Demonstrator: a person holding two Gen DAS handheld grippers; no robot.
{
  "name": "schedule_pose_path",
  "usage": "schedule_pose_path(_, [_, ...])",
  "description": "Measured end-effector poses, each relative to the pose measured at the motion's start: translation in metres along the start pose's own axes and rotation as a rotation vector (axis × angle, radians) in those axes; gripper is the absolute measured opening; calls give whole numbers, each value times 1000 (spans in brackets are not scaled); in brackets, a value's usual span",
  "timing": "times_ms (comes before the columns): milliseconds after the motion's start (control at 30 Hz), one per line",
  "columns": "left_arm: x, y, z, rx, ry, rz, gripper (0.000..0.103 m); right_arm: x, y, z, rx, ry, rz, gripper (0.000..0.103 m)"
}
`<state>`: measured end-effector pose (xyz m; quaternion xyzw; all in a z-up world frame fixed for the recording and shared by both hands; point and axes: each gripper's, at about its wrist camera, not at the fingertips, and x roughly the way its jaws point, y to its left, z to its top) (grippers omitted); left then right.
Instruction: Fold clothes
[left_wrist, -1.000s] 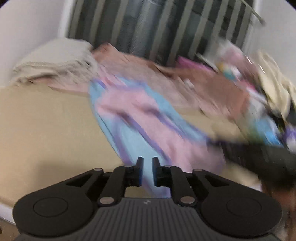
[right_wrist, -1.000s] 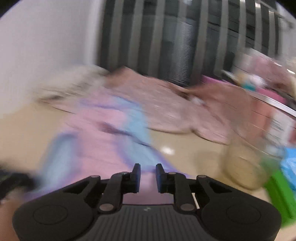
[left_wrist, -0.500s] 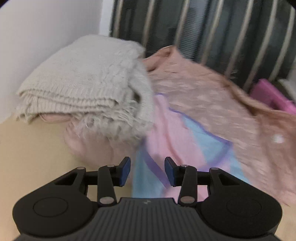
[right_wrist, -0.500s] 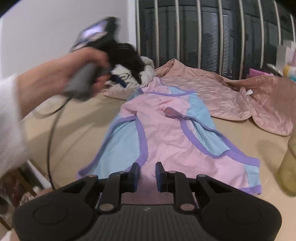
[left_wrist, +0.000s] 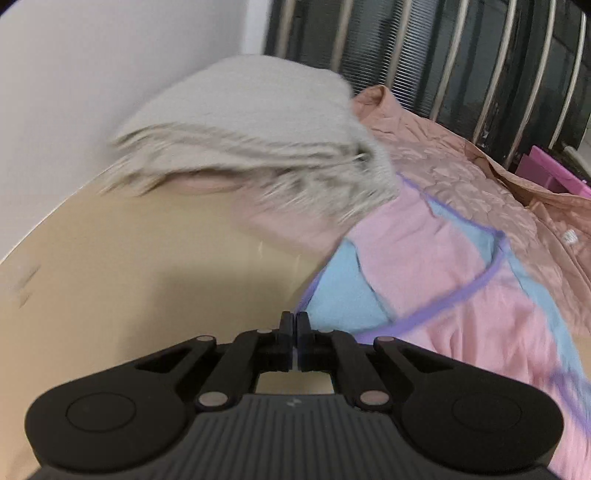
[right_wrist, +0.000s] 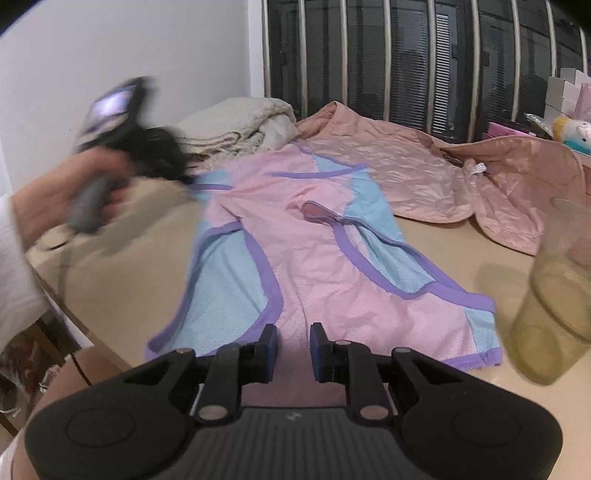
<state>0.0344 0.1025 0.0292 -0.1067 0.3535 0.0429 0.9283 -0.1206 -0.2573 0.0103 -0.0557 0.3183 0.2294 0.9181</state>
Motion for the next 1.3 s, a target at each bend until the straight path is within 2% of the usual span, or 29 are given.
schedule_pose_path(133, [-91,52,-66,-149,-57,-67,1,2,-13,6,2,30,-31,17])
schedule_pose_path(167, [-111,58,-83,-169,-70,-76,1,3,-16,9,2,39,-52,18])
schedule_pose_path(233, [-143,61,-111,-176,-91,-82,3,7,-23,14,6,56,-85,28])
schedule_pose_path(267, [-155,63,-122,-185,-100,-95,6,10,-26,17,10,62,-96,28])
schedule_pose_path(300, [-163,66,-129,-201,-107,-116,8,13,-28,20,8,67,-104,29])
schedule_pose_path(367, [-167,74,-132,-211,-132,-75,27,20,-32,27,5,79,-150,32])
schedule_pose_path(433, [-165,83,-130,-223,-149,-20,28,25,-31,35,-1,98,-230,32])
schedule_pose_path(500, [-160,92,-127,-258,-140,-13,28,21,-16,38,-48,83,-286,33])
schedule_pose_path(567, [-157,94,-130,-285,-141,-34,33,6,6,42,-111,16,-238,35])
schedule_pose_path(700, [-154,89,-141,-314,-159,-75,39,-13,41,73,-82,-101,18,42])
schedule_pose_path(767, [-155,83,-149,-316,-166,-76,39,-1,73,100,-78,-111,156,46])
schedule_pose_path(867, [-159,69,-158,-262,-200,-72,39,46,137,143,-135,-62,324,51])
schedule_pose_path(933, [-161,60,-160,-220,-235,-60,39,88,181,164,-175,14,351,51])
schedule_pose_path(1000, [-161,57,-161,-217,-238,-57,39,130,223,184,-213,93,372,50])
schedule_pose_path(1033, [-160,57,-162,-219,-234,-61,39,149,240,190,-219,127,350,50])
schedule_pose_path(1100, [-159,58,-163,-221,-227,-64,39,178,258,195,-218,182,297,50])
schedule_pose_path(1200, [-156,57,-163,-208,-232,-57,39,209,271,196,-205,254,269,49])
schedule_pose_path(1267, [-156,56,-162,-203,-231,-56,39,224,272,190,-189,298,248,31])
schedule_pose_path(1300, [-157,57,-161,-203,-230,-59,39,224,270,187,-193,272,223,14])
